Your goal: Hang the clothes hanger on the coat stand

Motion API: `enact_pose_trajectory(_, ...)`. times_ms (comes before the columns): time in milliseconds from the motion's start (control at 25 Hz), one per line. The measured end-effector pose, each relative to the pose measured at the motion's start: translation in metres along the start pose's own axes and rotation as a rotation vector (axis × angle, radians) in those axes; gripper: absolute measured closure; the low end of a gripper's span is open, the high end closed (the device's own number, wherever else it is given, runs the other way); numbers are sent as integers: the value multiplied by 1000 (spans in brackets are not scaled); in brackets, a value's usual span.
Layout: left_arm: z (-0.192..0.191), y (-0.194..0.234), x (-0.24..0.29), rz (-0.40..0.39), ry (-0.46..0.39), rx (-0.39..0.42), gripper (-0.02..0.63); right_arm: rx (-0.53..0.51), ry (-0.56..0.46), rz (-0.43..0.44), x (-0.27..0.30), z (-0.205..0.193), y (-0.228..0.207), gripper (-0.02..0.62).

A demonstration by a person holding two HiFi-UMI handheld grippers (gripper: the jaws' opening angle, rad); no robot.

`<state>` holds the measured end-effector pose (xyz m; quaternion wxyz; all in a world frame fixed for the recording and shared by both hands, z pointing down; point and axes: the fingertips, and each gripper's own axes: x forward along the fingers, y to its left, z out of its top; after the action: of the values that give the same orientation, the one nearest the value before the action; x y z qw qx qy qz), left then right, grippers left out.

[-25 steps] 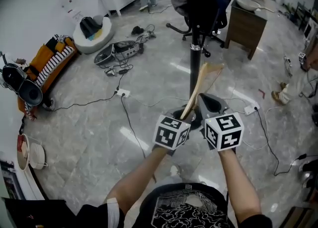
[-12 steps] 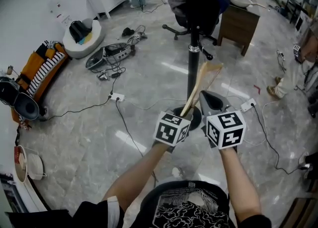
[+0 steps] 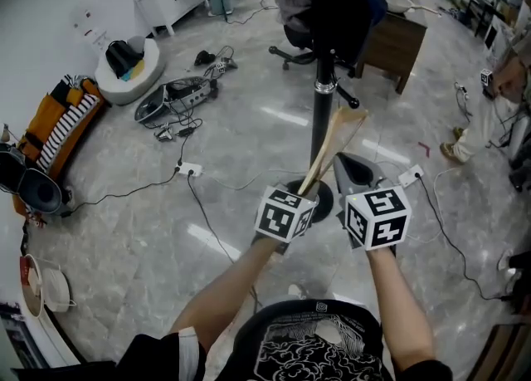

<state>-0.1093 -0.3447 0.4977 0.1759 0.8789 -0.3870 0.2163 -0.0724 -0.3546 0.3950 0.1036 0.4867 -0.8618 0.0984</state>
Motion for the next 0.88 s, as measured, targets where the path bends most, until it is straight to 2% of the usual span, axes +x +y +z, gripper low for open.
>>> enact_pose_trajectory(880, -16, 15, 0, -3, 24, 12, 584, 8, 5, -31, 2, -8, 14, 595)
